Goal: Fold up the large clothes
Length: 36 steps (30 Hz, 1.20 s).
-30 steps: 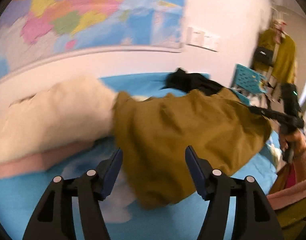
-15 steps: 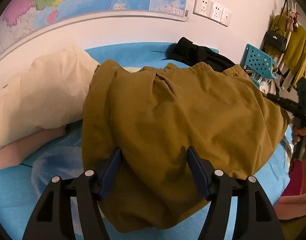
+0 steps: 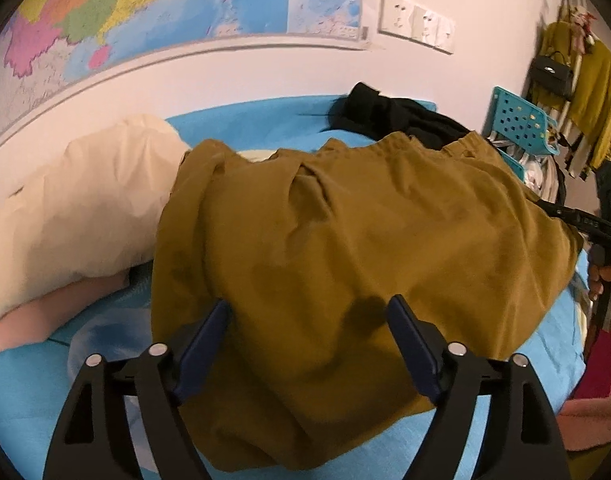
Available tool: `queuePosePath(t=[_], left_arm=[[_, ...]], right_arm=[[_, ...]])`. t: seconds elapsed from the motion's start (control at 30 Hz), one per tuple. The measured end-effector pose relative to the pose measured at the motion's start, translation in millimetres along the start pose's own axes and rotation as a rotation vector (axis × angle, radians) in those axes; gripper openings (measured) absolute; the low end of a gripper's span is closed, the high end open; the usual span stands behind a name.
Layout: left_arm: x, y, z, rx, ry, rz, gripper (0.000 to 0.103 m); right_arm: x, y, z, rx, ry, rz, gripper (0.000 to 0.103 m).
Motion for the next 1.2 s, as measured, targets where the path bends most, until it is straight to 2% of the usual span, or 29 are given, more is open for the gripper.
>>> queuePosePath(t=[0.07, 0.13, 0.2, 0.3, 0.4, 0.47, 0.5, 0.57, 0.63, 0.7, 0.8, 0.83, 0.93, 1.0, 1.07, 1.13, 1.2], left_arm=[[-5.9, -5.8, 2.1, -0.015, 0.026, -0.012, 0.081], [-9.0, -6.5, 2.1, -0.014, 0.042, -0.010, 0.081], [-10.0, -5.5, 0.2, -0.010, 0.051, 0.002, 0.081], [-15.3, -11.3, -3.4, -0.013, 0.061, -0.011, 0.081], [-20.0, -19.5, -5.0, -0.032, 0.088, -0.005, 0.083], [-19.9, -17.4, -5.7, -0.027, 0.090, -0.011, 0.083], [-19.7, -13.6, -6.2, -0.019, 0.094, -0.012, 0.082], [-18.2, -3.8, -6.4, -0.008, 0.108, 0.023, 0.082], [-16.5, 5.2, -5.2, 0.000, 0.119, 0.052, 0.082], [-16.8, 16.4, -2.6, 0.016, 0.130, 0.068, 0.082], [-15.2, 29.9, 6.4, 0.017, 0.154, 0.106, 0.083], [-14.6, 34.6, 11.3, 0.012, 0.168, 0.125, 0.083], [-9.8, 46.9, 26.2, 0.003, 0.185, 0.176, 0.083], [-4.0, 53.0, 37.5, -0.013, 0.187, 0.213, 0.083], [0.9, 58.4, 49.1, -0.035, 0.176, 0.243, 0.083], [4.9, 60.8, 58.2, -0.052, 0.161, 0.261, 0.084], [12.4, 57.6, 67.9, -0.088, 0.189, 0.322, 0.085]], right_arm=[[-2.8, 5.4, -3.9, 0.009, 0.029, 0.038, 0.044], [-5.5, 14.0, -9.5, 0.034, 0.040, 0.037, 0.049], [-3.0, 20.6, -14.6, 0.057, 0.046, 0.043, 0.049], [19.8, 11.9, -13.5, 0.021, 0.010, 0.086, 0.049], [34.5, -3.7, -5.7, -0.038, -0.029, 0.084, 0.037], [27.6, 1.9, -9.4, -0.026, 0.009, 0.119, 0.040], [18.1, 7.6, -13.3, -0.011, 0.043, 0.127, 0.044], [-21.6, 25.7, -25.8, 0.054, 0.152, 0.082, 0.049], [-65.6, 38.2, -30.4, 0.090, 0.264, 0.008, 0.067], [-125.4, 39.0, -22.1, 0.065, 0.436, -0.089, 0.077], [-195.1, 28.4, 5.3, 0.002, 0.649, -0.199, 0.078], [-214.1, 22.2, 18.0, -0.021, 0.733, -0.210, 0.080], [-245.5, 3.7, 50.3, -0.073, 0.944, -0.171, 0.083], [-255.6, -10.2, 69.1, -0.080, 1.082, -0.101, 0.082], [-255.7, -22.7, 77.8, -0.077, 1.153, -0.023, 0.079], [-250.8, -33.3, 79.6, -0.072, 1.171, 0.035, 0.070], [-248.6, -37.2, 76.2, -0.058, 1.155, 0.046, 0.065]])
Point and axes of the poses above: each gripper's, at about its wrist camera, not at the fingertips, and y roughly against the way its jaws point, x to its right, z to its underside, the point moved 10 cm from there along -y, roughly the way its jaws point, and after that the axes turned 9 degrees about y, right-handed, at the moved point
